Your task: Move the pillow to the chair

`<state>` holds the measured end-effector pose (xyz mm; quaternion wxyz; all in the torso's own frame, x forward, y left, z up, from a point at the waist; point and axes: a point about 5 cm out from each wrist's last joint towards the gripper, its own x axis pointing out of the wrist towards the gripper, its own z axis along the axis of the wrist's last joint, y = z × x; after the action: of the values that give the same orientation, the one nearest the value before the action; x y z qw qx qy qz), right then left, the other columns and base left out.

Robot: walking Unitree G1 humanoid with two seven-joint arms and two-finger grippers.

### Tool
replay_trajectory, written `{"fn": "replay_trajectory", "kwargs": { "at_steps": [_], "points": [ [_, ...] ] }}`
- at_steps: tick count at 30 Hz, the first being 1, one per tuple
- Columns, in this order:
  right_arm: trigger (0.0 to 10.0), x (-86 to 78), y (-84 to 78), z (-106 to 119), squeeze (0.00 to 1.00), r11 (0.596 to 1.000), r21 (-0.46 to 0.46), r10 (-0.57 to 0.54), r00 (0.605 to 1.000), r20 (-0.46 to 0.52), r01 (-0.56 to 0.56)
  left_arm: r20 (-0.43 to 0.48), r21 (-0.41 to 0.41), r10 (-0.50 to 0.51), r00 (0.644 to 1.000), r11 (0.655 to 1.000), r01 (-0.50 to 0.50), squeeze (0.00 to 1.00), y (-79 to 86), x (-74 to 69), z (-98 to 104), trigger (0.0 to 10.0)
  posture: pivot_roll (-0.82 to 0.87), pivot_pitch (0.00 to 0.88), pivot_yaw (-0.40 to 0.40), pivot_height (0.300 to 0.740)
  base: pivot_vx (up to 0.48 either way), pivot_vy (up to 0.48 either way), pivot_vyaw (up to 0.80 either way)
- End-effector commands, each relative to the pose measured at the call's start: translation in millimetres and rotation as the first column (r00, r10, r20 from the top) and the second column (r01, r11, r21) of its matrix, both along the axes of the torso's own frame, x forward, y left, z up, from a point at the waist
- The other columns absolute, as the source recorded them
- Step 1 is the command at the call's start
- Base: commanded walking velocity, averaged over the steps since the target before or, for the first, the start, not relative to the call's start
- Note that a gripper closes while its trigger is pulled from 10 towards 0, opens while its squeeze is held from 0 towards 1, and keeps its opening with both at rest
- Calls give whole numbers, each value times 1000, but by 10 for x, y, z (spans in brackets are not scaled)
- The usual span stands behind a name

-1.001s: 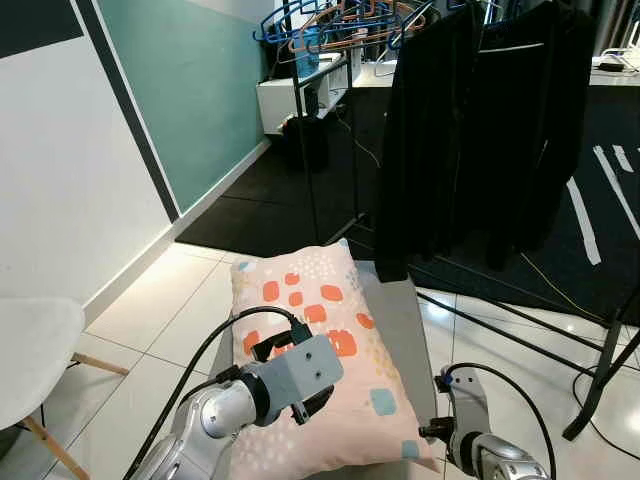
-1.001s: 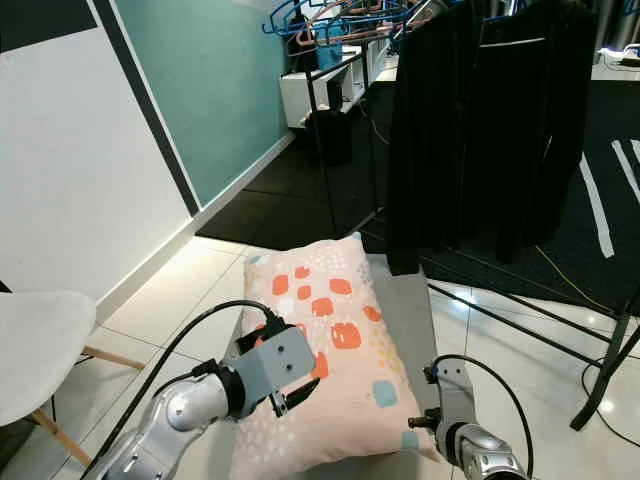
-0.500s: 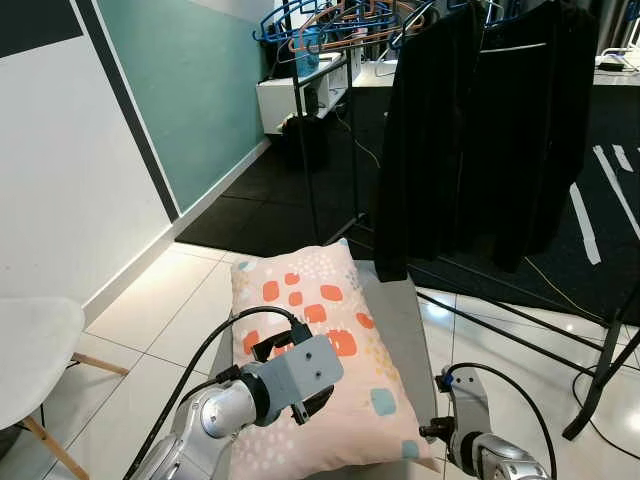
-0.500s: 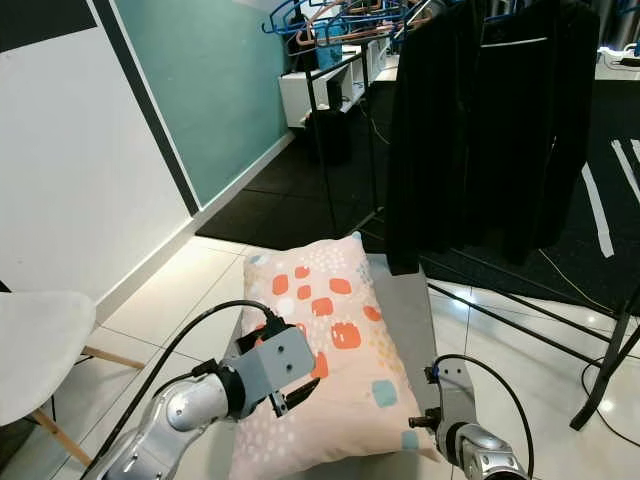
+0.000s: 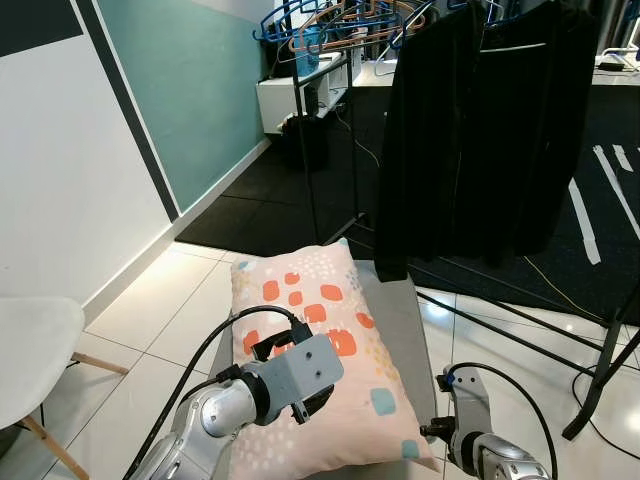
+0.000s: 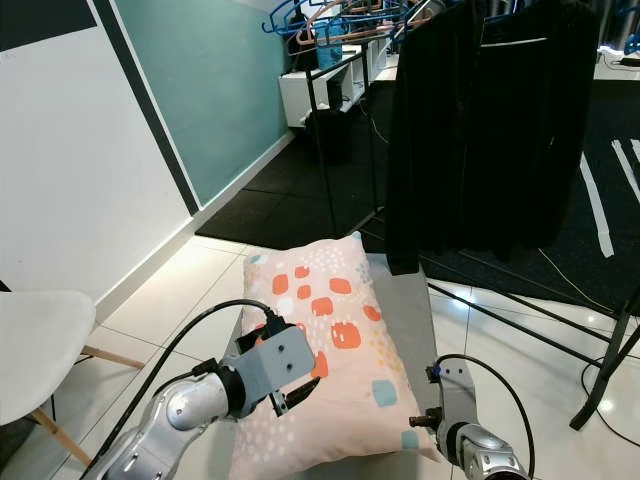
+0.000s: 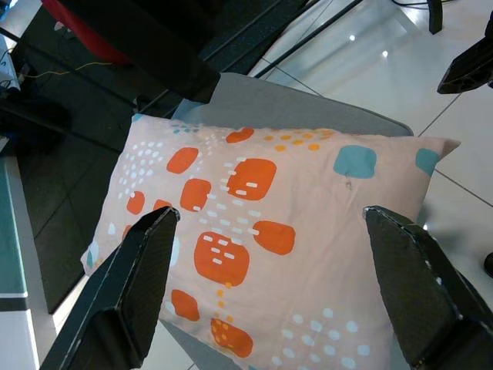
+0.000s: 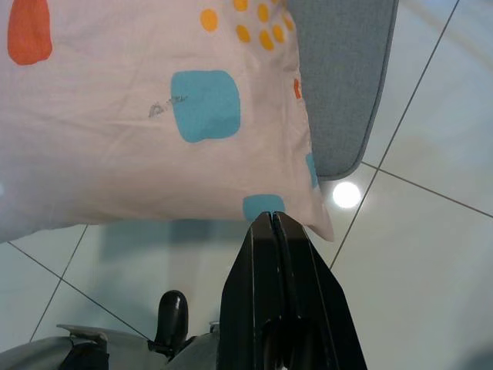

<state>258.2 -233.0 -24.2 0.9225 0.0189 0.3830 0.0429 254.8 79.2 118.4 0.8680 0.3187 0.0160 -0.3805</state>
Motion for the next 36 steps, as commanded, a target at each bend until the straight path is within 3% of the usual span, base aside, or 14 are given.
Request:
{"fn": "replay_trajectory", "kwargs": {
  "at_steps": [1, 22, 23, 24, 26, 28, 29, 31, 32, 33, 36],
  "points": [
    [10000, 15, 28, 4, 0, 1000, 19, -5, 1000, -1, 5, -6, 4, 6, 1000, 1000, -6, 0, 53, 27, -3, 10000, -129, 52, 84, 740, 0, 0, 0],
    [10000, -6, -12, 4, 0, 1000, 19, -10, 1000, -1, 10, -5, 0, -1, 1000, 1000, 1, 0, 19, -4, 4, 10000, -120, 58, 87, 740, 0, 0, 0],
    [10000, -4, -11, 4, 0, 1000, 15, -7, 1000, -3, 7, 122, 98, 46, 991, 993, -58, 0, 4, 6, 26, 10000, -121, 57, 88, 740, 0, 0, 0],
    [10000, -4, -11, 4, 0, 1000, 15, -7, 1000, -3, 7, 122, 98, 46, 991, 993, -58, 0, 4, 6, 26, 10000, -121, 57, 88, 740, 0, 0, 0],
    [10000, -1, -4, 4, 0, 1000, 13, -3, 1000, -4, 3, 247, 186, 11, 969, 981, -58, 35, -35, -4, 82, 10000, -125, 57, 87, 740, 0, 0, 0],
    [10000, 0, -1, 4, 0, 1000, 13, -2, 1000, -3, 2, 205, 157, 15, 979, 986, -48, 20, -19, 4, 66, 10000, -119, 55, 87, 740, 0, 0, 0],
    [10000, 1, 2, 4, 0, 1000, 16, -3, 1000, -3, 3, 116, 101, 23, 993, 994, -35, 0, 3, 18, 32, 10000, -117, 54, 87, 740, 0, 0, 0],
    [10000, 1, 2, 4, 0, 1000, 16, -3, 1000, -3, 3, 116, 101, 23, 993, 994, -35, 0, 3, 18, 32, 10000, -117, 54, 87, 740, 0, 0, 0],
    [10000, 3, 6, 4, 0, 1000, 18, -4, 1000, -2, 4, -23, 7, 41, 999, 999, -40, 0, 20, 33, -9, 10000, -123, 52, 94, 740, 0, 0, 0],
    [10000, 4, 11, 3, 0, 1000, 20, -5, 1000, -2, 5, 39, 78, 20, 999, 997, -23, 0, 2, 21, 0, 10000, -122, 50, 93, 740, 0, 0, 0],
    [10000, 6, 13, 4, 0, 1000, 21, -7, 1000, 0, 7, 120, 133, -16, 993, 991, 0, 0, -27, -3, 38, 10000, -124, 51, 93, 740, 0, 0, 0]
  ]
}}
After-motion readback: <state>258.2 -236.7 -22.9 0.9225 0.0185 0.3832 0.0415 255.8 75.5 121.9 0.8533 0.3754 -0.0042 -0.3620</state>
